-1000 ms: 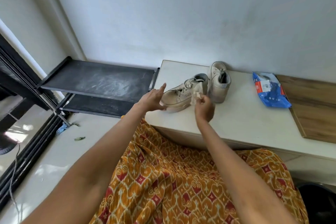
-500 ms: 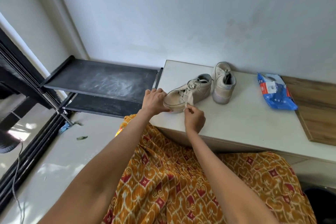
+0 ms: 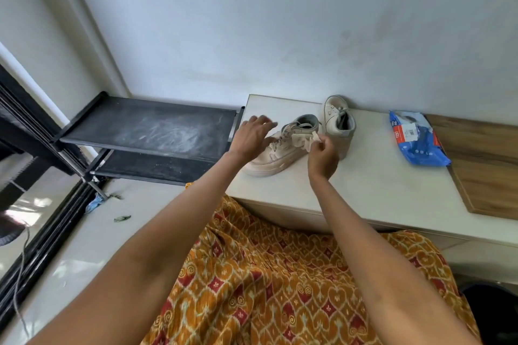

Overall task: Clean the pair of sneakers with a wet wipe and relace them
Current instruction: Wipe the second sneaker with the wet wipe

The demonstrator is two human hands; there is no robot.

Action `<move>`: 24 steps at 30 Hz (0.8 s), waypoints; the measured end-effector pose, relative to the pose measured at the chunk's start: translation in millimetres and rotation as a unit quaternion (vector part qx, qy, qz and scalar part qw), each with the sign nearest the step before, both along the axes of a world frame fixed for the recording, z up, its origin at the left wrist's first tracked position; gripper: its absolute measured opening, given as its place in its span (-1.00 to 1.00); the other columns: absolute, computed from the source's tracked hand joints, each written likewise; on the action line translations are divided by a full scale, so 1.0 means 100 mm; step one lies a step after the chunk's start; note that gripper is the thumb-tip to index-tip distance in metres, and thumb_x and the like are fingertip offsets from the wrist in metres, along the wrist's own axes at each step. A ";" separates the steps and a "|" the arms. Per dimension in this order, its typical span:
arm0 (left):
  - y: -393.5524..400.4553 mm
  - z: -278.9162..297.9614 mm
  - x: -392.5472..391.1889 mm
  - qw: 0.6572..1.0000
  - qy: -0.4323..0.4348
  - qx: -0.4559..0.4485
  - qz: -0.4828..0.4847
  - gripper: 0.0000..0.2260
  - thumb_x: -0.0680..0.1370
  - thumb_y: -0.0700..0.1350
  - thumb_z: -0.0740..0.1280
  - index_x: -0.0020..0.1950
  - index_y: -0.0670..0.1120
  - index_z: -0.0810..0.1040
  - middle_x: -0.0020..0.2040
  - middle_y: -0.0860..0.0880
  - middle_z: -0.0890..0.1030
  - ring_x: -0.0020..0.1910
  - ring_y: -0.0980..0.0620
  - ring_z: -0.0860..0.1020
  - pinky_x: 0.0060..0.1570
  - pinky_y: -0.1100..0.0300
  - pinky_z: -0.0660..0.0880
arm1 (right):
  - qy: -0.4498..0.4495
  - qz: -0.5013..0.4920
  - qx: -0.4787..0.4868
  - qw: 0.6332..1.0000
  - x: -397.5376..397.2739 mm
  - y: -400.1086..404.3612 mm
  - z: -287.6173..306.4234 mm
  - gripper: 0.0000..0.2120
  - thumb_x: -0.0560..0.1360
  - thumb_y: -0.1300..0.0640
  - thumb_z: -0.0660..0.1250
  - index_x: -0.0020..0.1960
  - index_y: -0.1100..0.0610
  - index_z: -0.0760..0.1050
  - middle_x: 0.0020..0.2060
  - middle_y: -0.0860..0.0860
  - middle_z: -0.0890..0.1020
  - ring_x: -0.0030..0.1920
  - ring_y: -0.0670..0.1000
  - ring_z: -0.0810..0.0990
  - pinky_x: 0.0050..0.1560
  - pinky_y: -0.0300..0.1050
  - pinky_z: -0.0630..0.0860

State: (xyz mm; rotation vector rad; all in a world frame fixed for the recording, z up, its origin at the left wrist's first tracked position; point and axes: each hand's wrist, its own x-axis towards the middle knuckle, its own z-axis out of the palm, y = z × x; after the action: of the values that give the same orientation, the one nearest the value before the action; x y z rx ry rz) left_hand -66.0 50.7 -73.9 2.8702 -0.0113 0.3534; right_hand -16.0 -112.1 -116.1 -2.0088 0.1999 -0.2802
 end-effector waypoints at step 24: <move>-0.36 0.16 0.76 0.994 0.082 -0.033 -0.061 -0.83 0.53 -0.15 0.33 0.07 -0.13 0.65 0.04 -0.12 0.59 -0.01 -0.11 0.56 -0.09 0.15 0.39 | -0.037 0.035 0.007 0.999 -0.12 0.18 -0.23 -0.83 0.48 0.24 0.34 0.04 0.10 0.61 -0.07 0.06 0.64 -0.05 0.06 0.56 -0.14 -0.13 0.48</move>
State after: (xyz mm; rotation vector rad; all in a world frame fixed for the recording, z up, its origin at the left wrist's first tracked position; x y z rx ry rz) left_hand 9.8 15.1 -58.1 2.8065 -0.1418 0.0911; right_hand -28.0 -94.5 -138.7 -1.9836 0.0850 -0.3064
